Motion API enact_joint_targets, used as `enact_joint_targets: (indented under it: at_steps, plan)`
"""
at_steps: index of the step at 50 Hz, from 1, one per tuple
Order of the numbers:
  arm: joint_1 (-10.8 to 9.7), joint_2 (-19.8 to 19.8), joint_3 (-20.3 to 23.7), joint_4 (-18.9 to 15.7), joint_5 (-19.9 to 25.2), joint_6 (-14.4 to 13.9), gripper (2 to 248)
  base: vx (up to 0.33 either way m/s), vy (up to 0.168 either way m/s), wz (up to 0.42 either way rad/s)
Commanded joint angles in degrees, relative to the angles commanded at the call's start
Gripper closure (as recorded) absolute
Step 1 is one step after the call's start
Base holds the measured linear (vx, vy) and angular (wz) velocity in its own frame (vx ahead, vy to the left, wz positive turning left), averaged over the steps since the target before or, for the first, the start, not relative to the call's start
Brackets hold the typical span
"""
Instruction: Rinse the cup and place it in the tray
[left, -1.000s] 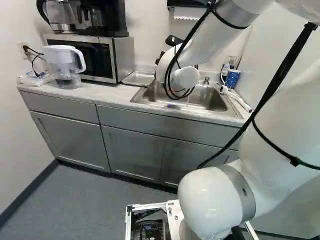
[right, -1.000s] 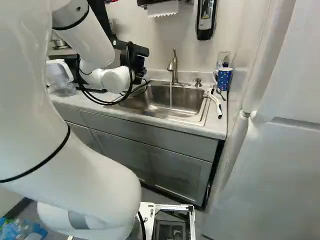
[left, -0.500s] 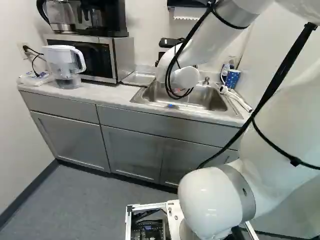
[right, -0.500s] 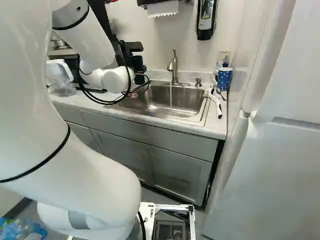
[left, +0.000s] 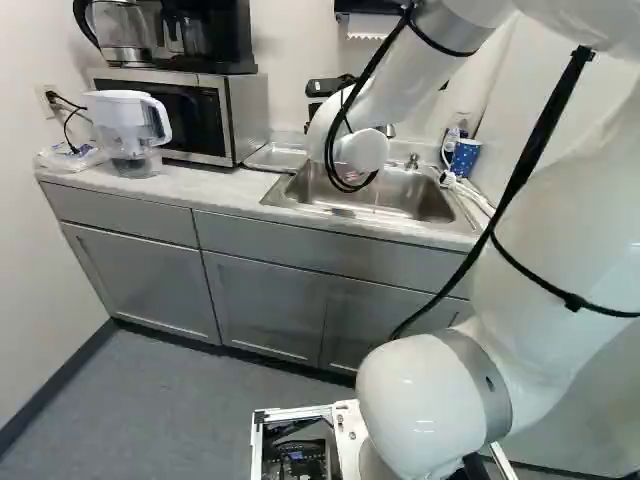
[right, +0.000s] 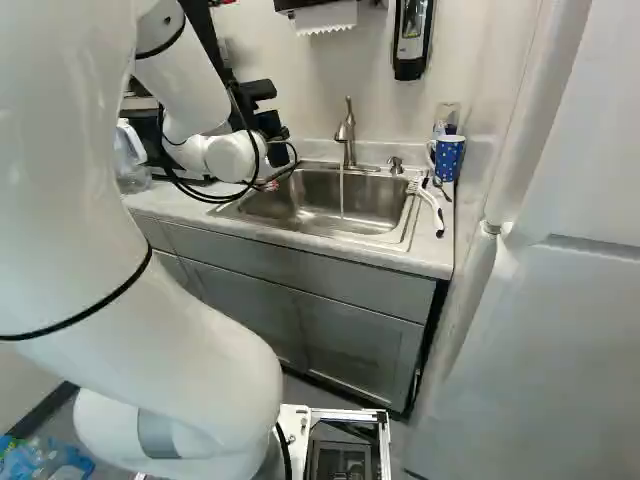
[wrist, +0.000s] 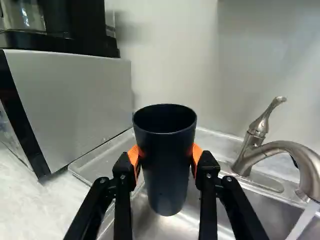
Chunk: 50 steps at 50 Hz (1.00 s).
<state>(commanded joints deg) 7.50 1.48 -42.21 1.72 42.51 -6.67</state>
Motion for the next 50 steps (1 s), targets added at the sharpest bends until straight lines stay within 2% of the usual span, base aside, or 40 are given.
enact_joint_targets:
  at_steps: [27, 50]
  plan:
    - [3.2, -6.9, -7.0, 0.0, 0.0, 0.0, 129, 0.0, 0.0, 0.0]
    - [5.0, -13.6, -14.3, 1.8, 0.0, 0.0, 129, 0.0, 0.0, 0.0]
